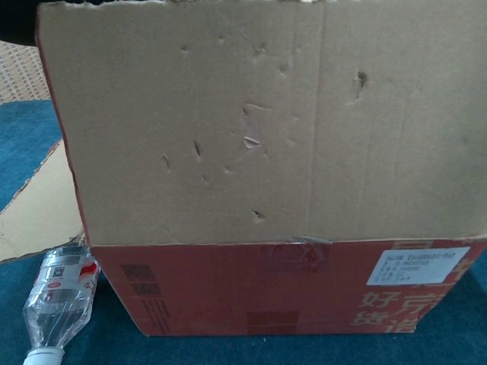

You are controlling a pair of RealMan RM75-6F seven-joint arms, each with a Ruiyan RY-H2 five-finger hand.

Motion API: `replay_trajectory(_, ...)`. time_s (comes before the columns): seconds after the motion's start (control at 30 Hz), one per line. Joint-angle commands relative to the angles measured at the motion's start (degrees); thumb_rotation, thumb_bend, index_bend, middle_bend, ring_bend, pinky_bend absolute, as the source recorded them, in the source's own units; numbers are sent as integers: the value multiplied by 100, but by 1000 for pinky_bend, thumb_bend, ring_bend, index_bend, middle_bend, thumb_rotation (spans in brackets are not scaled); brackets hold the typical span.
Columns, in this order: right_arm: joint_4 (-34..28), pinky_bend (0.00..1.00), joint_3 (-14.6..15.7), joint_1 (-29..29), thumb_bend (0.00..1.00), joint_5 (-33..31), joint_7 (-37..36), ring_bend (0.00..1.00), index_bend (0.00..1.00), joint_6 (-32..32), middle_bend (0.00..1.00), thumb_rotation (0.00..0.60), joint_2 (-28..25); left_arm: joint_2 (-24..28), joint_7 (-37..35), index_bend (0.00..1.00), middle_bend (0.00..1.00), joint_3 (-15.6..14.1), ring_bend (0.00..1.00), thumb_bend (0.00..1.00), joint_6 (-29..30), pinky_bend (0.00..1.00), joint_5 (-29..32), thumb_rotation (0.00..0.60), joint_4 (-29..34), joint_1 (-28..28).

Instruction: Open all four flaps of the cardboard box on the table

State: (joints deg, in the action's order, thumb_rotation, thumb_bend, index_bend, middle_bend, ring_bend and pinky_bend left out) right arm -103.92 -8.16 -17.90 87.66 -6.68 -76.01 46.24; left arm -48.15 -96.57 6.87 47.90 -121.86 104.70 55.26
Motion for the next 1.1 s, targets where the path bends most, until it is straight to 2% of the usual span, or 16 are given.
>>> replay_trajectory(0.03, -24, 44, -2, 0, 1000, 4, 22, 0, 154, -2, 120, 600, -7, 114, -682, 369, 4, -634, 0, 144, 755, 0, -635, 43, -531, 456)
replay_trajectory(0.13, -47, 44, -3, -2, 1000, 3, 44, 0, 155, 2, 120, 600, -9, 109, -849, 369, 5, -875, 0, 143, 1013, 0, -820, 45, -641, 607)
replay_trajectory(0.33, -75, 44, -9, -5, 1000, 1, 67, 0, 155, 6, 119, 600, -20, 121, -819, 369, 4, -1120, 0, 145, 1210, 0, -952, 44, -646, 808)
replay_trajectory(0.7, -83, 44, 3, 39, 1000, -5, 59, 0, 155, -32, 119, 600, -22, 17, -330, 368, 4, -1729, 0, 144, 1067, 0, -1070, 44, -318, 1356)
replay_trajectory(0.9, -56, 44, 5, 57, 1000, -6, 22, 0, 155, -53, 120, 600, -16, -15, -131, 369, 4, -1928, 0, 144, 977, 0, -911, 44, -243, 1566)
replay_trajectory(1.0, -31, 44, 6, 68, 1000, -3, -6, 0, 155, -68, 120, 600, -8, 49, 223, 369, 4, -1949, 0, 144, 901, 0, -663, 44, -208, 1547)
replay_trajectory(1.1, 18, 43, 7, 80, 1000, -12, -58, 0, 154, -81, 120, 600, 13, 253, 1148, 369, 5, -1827, 0, 145, 750, 0, -82, 42, -42, 1306)
